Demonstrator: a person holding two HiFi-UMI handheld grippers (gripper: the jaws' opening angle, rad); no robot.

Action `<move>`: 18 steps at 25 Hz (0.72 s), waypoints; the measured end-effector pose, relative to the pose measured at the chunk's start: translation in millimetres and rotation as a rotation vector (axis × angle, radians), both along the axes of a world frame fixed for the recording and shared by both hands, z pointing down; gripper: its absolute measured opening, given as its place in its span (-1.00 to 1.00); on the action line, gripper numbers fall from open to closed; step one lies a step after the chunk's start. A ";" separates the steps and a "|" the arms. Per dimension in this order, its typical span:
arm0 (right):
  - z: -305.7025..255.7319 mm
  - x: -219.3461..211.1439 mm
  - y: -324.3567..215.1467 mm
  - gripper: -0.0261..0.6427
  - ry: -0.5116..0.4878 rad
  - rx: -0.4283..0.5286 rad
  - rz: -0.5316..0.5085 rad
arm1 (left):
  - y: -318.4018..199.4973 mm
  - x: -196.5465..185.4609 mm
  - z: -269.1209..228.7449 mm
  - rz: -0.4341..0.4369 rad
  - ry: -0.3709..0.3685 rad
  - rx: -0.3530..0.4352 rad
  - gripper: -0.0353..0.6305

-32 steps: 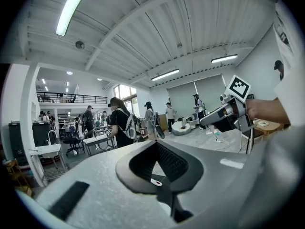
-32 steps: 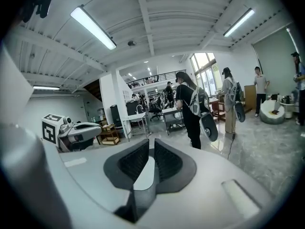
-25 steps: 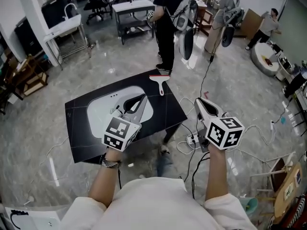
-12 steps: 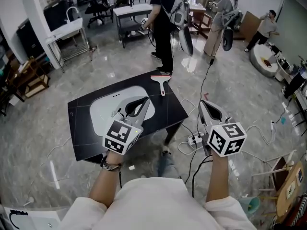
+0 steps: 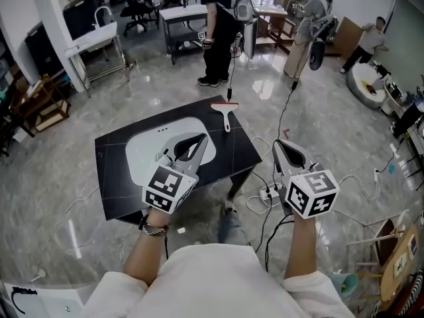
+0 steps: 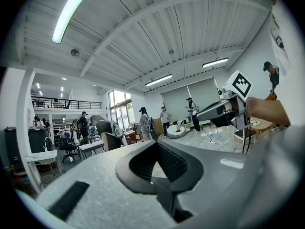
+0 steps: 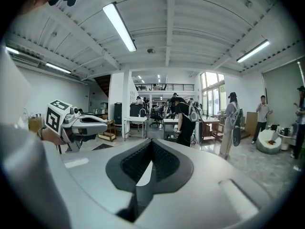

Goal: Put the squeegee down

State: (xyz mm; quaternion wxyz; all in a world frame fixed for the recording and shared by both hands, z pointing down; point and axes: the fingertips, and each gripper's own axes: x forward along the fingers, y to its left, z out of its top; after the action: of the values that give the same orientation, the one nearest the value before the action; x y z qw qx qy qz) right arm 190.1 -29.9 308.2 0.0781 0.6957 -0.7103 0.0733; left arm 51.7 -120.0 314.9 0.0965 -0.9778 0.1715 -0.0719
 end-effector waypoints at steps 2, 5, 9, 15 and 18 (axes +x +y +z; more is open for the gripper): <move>0.5 -1.2 -1.4 -0.91 0.002 -0.002 -0.002 | -0.9 -0.7 0.5 0.001 -0.002 -0.001 -0.89; 0.2 -1.3 -3.0 -0.90 0.003 -0.004 -0.003 | -1.4 0.1 0.2 0.005 -0.005 -0.003 -0.89; 1.8 -2.5 -4.4 -0.90 0.006 -0.010 -0.003 | -2.1 0.6 0.9 0.011 -0.008 -0.005 -0.89; 4.7 -4.9 -9.9 -0.90 0.012 -0.017 -0.008 | -6.7 0.8 3.2 0.017 -0.013 -0.006 -0.89; 4.2 -8.9 -12.2 -0.91 0.016 -0.019 -0.013 | -8.5 -1.6 3.5 0.018 -0.016 -0.008 -0.89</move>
State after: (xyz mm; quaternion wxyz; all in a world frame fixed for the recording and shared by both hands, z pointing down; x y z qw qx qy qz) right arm 181.3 -42.1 312.4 0.0908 0.6910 -0.7133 0.0739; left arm 50.1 -128.6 318.4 0.0947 -0.9791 0.1615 -0.0796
